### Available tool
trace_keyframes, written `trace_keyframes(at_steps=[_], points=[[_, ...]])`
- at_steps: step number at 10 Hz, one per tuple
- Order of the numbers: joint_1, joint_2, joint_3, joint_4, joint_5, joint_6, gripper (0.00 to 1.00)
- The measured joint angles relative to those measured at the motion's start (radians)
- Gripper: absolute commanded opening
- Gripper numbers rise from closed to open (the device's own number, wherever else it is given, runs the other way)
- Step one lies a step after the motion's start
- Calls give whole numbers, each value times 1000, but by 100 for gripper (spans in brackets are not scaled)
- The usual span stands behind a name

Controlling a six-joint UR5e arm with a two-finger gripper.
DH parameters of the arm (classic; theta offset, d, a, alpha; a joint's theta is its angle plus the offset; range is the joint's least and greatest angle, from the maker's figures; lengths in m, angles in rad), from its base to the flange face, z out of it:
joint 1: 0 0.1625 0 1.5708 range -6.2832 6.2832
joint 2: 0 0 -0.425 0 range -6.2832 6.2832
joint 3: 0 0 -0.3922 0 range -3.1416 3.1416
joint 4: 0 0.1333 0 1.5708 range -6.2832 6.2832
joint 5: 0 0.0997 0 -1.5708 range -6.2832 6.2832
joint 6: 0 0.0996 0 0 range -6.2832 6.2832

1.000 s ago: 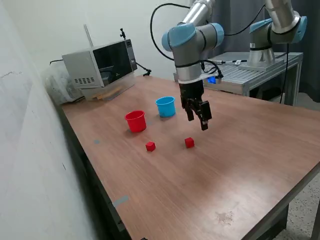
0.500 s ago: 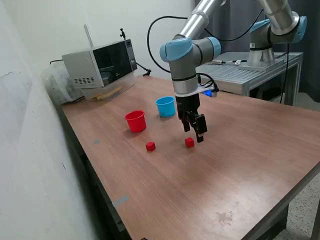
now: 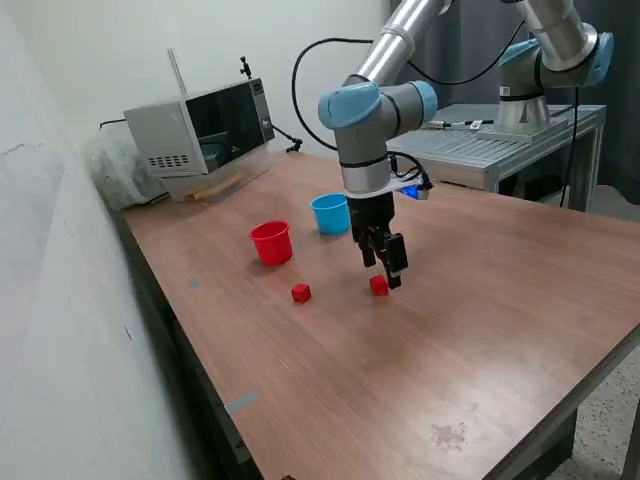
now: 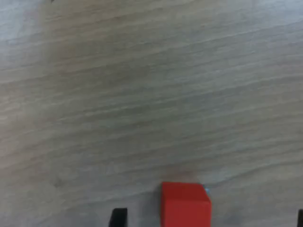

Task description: Place red objects in the red bin, and blue objects in the blue bin.

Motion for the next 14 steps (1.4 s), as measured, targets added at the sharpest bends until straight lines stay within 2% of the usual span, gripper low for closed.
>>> trace_keyframes(at_steps=[1,2,5,7,11,14], points=[[-1,6,0,-2,0,0,100],[-2,11,0,-5,0,-1,0],[-3,15,0,-11,-9,-3,0],[-3,15,-1,-13,-38,-3,0],[-21,-16,-4,-13,-65,-4,0],[-80,-79,-15,-12,-155,-9,0]])
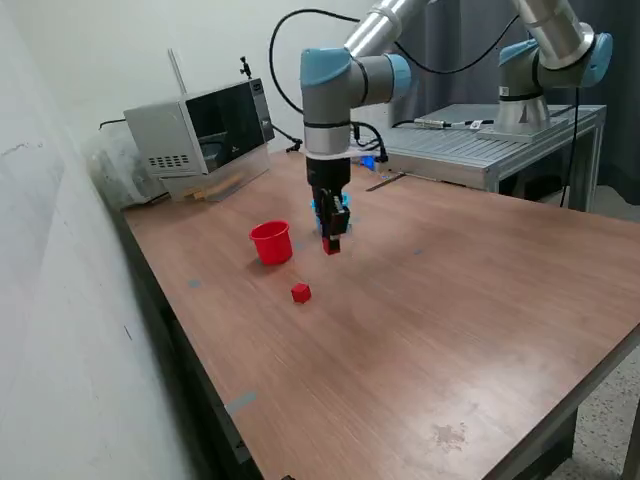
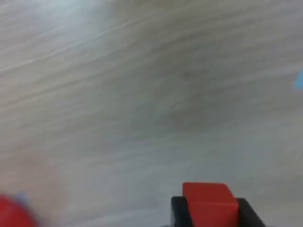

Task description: Place red objects in the red bin, and blue objects in the blue bin.

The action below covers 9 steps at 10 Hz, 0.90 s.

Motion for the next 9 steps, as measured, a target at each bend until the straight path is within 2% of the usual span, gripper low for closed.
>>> trace_keyframes(at_steps=[2,4,9], points=[[-55,-25,-19,2,-34,-12,0],[-110,-33,-43,3,-54,-32,0],[-218,-5,-60,-1,-61,-59,0]])
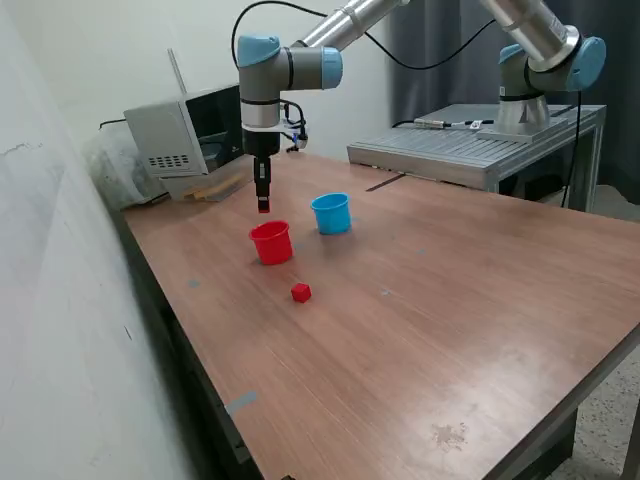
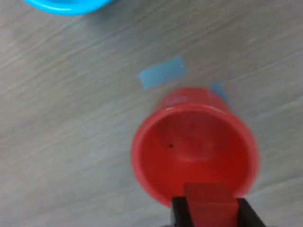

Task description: Place red objects in the red bin, and blue objects in the blue bin.

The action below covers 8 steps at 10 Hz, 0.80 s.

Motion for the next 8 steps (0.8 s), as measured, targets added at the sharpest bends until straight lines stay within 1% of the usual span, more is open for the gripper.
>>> trace_keyframes(at_steps=[1,2,6,8], points=[[-13,14,-6,-1,0,-1,0],[-22,29,-13,-6,0,-2,100],[-31,55,-33,-18,4,-3,100],[-27,56,-47,-16,10,-29,100]])
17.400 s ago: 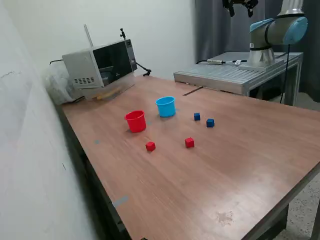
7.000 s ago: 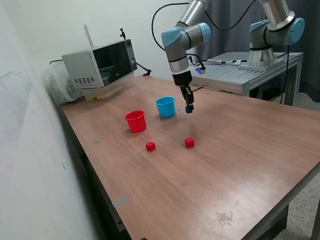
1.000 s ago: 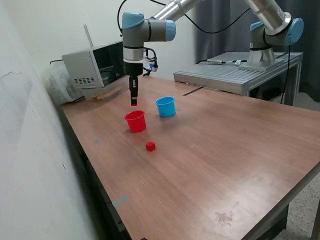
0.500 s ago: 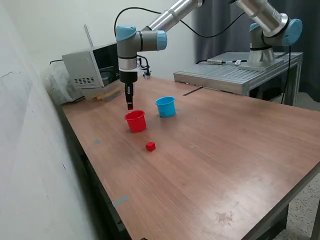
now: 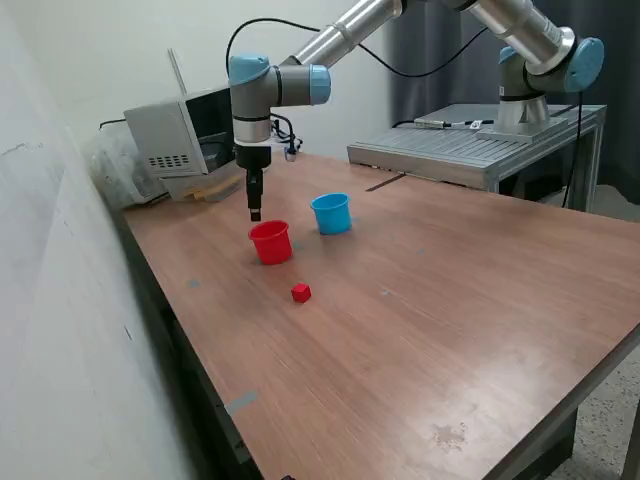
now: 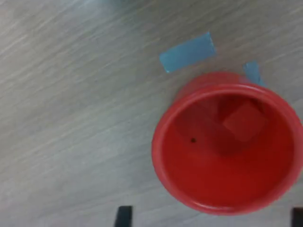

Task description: Place red objects in the red bin, and blue objects in the blue bin.

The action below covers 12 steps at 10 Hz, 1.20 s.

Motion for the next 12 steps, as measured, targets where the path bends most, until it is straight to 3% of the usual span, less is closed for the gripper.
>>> trace_keyframes(at_steps=[1,7,9,12], points=[[9,-3,-9,3,16,-36,100],[154,-6,-73,56,190,-256,100],[175,34,-93,56,214,-338,100],[181,136,-149,54,220,-441,100]])
